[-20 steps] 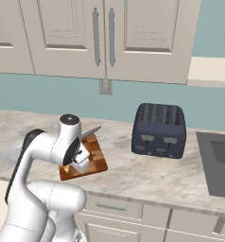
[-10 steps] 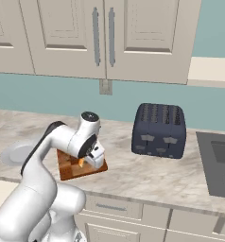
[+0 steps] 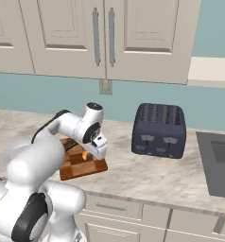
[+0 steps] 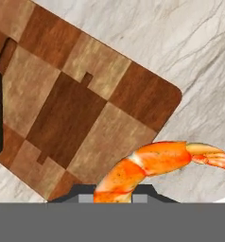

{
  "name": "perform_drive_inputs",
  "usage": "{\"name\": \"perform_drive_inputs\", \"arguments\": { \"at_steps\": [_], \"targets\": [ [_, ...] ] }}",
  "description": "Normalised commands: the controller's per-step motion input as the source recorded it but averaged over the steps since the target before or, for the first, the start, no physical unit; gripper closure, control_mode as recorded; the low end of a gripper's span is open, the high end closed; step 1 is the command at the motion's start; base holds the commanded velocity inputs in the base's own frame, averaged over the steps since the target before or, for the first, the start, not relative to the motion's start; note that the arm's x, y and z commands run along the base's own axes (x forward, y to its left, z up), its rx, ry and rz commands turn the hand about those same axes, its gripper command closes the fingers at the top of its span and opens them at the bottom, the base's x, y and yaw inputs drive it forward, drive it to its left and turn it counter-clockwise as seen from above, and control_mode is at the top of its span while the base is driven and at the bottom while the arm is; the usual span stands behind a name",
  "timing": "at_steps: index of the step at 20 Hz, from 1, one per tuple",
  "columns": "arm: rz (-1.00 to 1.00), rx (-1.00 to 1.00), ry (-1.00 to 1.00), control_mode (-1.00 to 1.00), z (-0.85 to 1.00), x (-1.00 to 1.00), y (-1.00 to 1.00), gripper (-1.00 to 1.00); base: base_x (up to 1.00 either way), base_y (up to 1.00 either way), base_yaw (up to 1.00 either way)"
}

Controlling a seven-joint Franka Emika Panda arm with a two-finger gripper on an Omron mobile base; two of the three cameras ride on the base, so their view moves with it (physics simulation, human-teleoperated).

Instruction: Pick up the knife from the drawer and place it on the cutting board. Then place the meat from the plate to the cutting board.

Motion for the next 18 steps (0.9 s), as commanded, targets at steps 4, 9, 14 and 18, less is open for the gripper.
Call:
{"name": "perform_drive_inputs", "arguments": {
  "at_steps": [4, 9, 14, 18],
  "targets": [
    [0.00, -0.08, 0.06, -1.00, -0.30, 0.26, 0.17, 1.00, 0.00, 0.00, 0.00],
    [0.00, -0.08, 0.05, -1.00, -0.34, 0.17, 0.21, 1.00, 0.00, 0.00, 0.00],
    [0.00, -0.03, 0.03, -1.00, -0.39, 0.11, 0.13, 1.00, 0.00, 0.00, 0.00],
    [0.00, -0.01, 0.02, -1.00, -0.37, 0.05, 0.07, 1.00, 0.00, 0.00, 0.00]
  ]
}}
